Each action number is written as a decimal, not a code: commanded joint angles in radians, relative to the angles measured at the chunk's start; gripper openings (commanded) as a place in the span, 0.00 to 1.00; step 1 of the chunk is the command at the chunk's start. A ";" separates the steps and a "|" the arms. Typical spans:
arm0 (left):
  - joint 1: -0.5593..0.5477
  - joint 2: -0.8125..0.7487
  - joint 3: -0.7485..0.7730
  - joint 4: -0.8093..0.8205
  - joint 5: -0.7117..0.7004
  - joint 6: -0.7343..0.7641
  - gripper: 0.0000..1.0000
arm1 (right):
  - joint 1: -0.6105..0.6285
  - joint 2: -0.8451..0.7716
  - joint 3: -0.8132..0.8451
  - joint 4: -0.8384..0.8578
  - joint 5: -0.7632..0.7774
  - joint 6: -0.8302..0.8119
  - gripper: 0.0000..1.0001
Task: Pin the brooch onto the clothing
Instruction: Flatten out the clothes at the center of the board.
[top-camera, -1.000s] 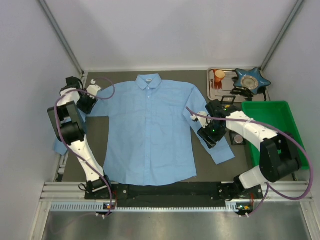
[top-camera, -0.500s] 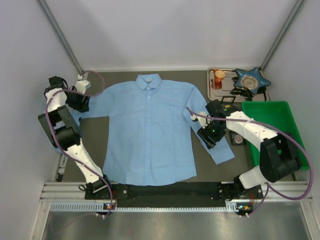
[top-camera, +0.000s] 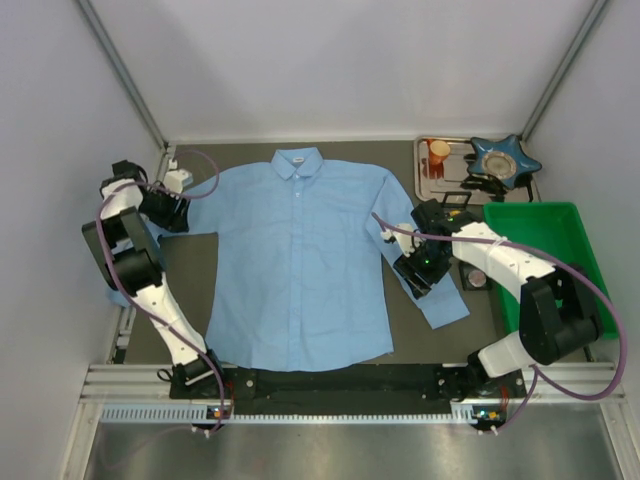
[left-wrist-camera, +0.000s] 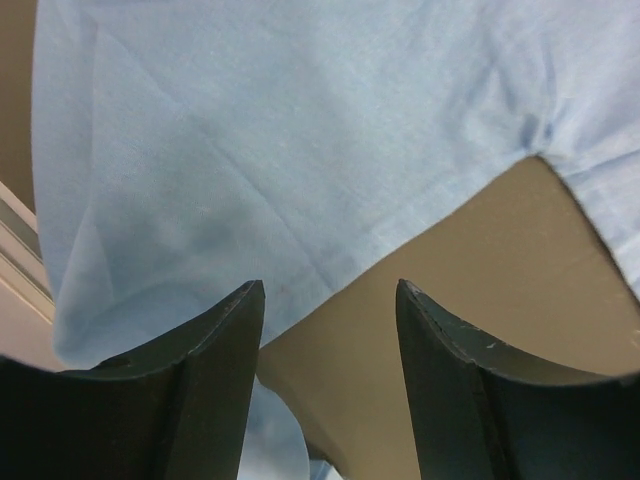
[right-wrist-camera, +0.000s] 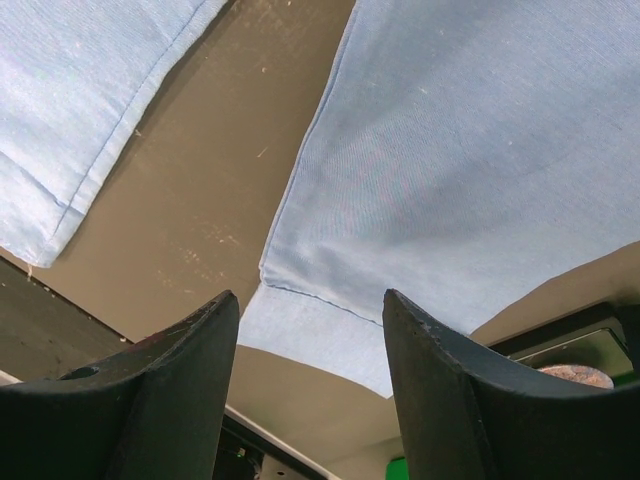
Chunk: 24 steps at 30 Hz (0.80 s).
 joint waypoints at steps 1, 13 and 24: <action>-0.004 0.049 -0.010 0.083 -0.077 -0.044 0.61 | -0.008 0.001 0.041 0.008 -0.018 0.012 0.59; -0.019 0.083 -0.031 -0.024 -0.140 0.040 0.28 | -0.008 0.010 0.038 0.018 -0.004 0.012 0.59; -0.104 -0.069 -0.125 -0.087 -0.202 -0.162 0.00 | -0.008 -0.010 0.037 0.018 -0.004 0.016 0.59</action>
